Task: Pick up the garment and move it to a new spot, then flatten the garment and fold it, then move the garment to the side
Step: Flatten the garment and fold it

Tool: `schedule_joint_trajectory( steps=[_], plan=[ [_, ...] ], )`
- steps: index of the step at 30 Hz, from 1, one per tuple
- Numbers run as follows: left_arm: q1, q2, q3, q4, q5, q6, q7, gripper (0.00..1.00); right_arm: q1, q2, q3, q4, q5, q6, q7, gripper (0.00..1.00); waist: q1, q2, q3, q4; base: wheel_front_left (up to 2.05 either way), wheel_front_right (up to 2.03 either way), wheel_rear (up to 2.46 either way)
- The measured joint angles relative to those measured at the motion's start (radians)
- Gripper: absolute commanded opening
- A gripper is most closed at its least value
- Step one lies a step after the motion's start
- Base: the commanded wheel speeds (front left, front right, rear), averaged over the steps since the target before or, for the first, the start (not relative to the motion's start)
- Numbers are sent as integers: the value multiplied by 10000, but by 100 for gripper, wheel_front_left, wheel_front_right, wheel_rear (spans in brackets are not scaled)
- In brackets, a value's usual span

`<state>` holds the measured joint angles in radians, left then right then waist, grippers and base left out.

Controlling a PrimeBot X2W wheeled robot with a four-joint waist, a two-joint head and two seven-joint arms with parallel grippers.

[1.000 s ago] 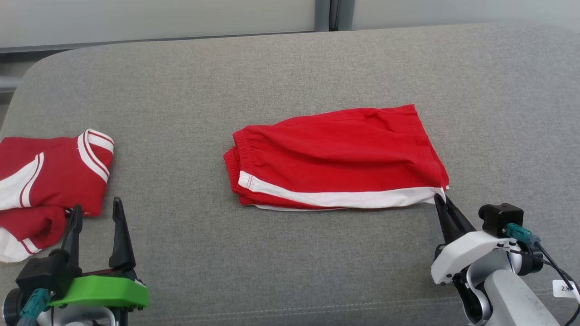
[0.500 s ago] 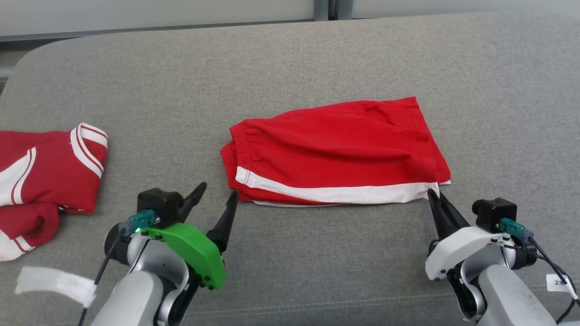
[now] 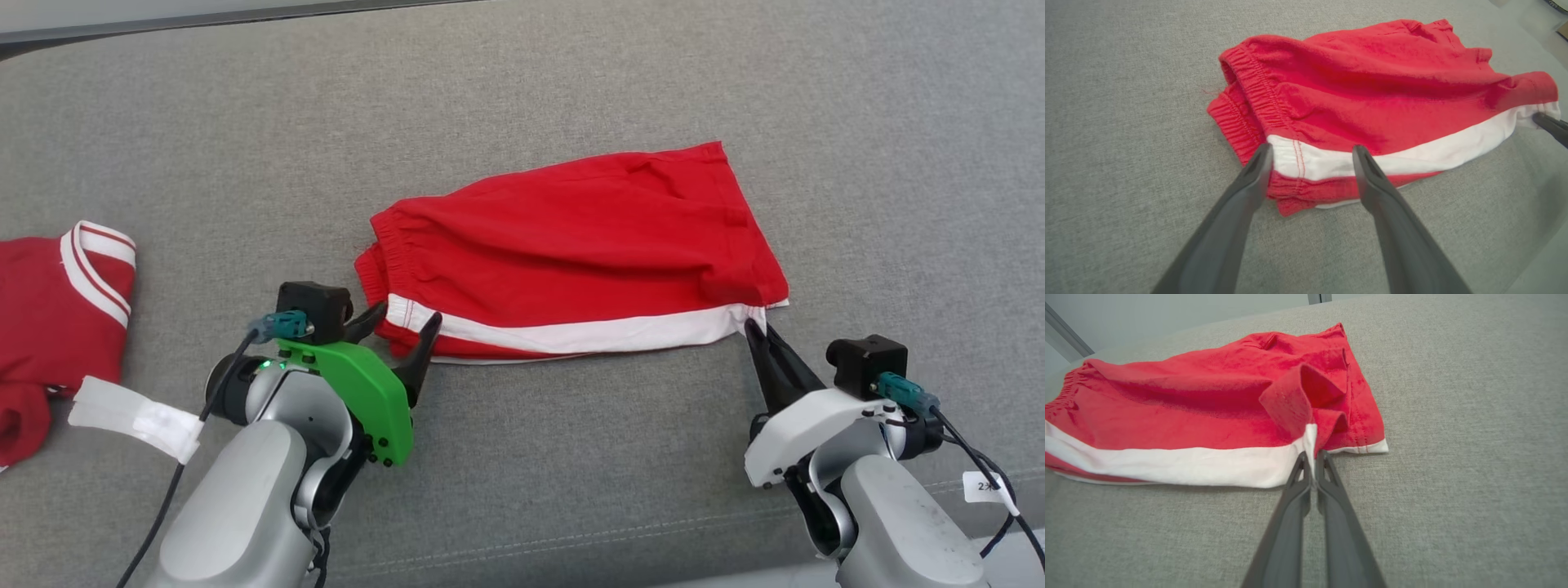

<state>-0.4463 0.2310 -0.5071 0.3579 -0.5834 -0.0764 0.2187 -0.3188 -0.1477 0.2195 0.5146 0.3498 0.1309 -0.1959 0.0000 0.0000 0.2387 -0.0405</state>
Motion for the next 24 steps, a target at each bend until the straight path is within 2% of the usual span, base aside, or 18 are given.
schedule_joint_trajectory(
  steps=[6, 7, 9, 10, 11, 15, 19, 24],
  plan=[
    [-279, -4, 121, 686, -127, 56, 13, 100, -133, 12, 115, 173, 94, 0, -134, 0, 0, 0, 210, -208, 0, 0, 0],
    [-325, -8, 109, 740, -142, 56, 48, 90, -153, 10, 125, 186, 98, 0, -161, 0, 0, 0, 241, -227, 0, 0, 0],
    [-412, -12, 84, 815, -180, 15, 88, 44, -171, 2, 134, 228, 134, 0, -173, 0, 0, 0, 300, -250, 0, 0, 0],
    [-434, -13, 71, 821, -180, 10, 73, 12, -181, -10, 136, 255, 148, 0, -182, 0, 0, 0, 323, -257, 0, 0, 0],
    [-451, -17, 52, 819, -180, -15, 35, 0, -202, -25, 134, 274, 157, 0, -188, 0, 0, 0, 339, -259, 0, 0, 0],
    [-518, -6, 61, 633, -136, -12, -267, 0, -337, -58, 82, 230, 186, 0, -320, 0, 0, 0, 369, -239, 0, 0, 0],
    [-542, 52, 217, 81, -35, 169, -644, 0, -387, -148, -84, -180, 186, 0, -445, 0, 0, 1, 322, -216, 0, 0, 0],
    [-566, 301, 621, -1101, 73, 652, -1101, 0, -564, -245, -282, -1271, 171, 0, -510, 0, 0, 0, 160, -197, 0, 0, 0]
  ],
)
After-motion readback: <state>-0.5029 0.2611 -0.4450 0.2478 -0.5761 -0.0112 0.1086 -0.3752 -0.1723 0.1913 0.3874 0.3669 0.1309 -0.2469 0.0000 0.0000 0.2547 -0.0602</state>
